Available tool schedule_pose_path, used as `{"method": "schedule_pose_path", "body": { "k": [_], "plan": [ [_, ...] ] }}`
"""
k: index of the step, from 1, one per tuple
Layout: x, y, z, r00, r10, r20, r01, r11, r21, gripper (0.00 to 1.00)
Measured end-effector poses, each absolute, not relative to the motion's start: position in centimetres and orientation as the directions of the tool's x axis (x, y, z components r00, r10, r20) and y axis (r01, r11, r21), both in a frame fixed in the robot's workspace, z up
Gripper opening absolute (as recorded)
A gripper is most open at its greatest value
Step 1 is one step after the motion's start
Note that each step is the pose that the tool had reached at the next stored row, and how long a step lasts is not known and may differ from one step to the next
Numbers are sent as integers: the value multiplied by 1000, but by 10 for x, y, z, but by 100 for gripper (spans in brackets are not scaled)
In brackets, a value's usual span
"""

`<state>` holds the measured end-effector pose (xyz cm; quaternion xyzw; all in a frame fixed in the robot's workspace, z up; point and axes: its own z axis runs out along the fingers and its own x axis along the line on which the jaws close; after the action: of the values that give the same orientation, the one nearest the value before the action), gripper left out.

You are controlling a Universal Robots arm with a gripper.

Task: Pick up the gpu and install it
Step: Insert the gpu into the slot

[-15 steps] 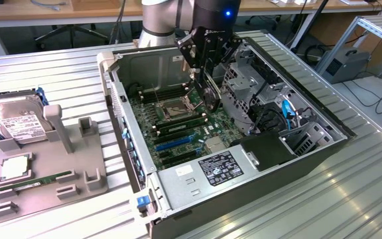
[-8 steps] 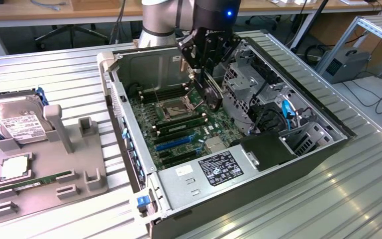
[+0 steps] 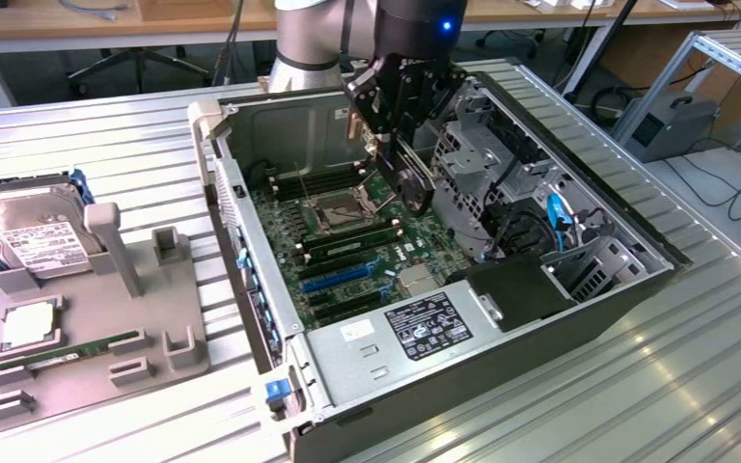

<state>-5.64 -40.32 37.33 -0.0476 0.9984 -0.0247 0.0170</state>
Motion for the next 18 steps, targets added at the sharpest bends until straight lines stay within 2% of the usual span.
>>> {"method": "schedule_pose_path", "body": {
  "k": [18],
  "plan": [
    [-56,-403,373,-983,-182,-32,-180,982,-51,27]
  ]
}}
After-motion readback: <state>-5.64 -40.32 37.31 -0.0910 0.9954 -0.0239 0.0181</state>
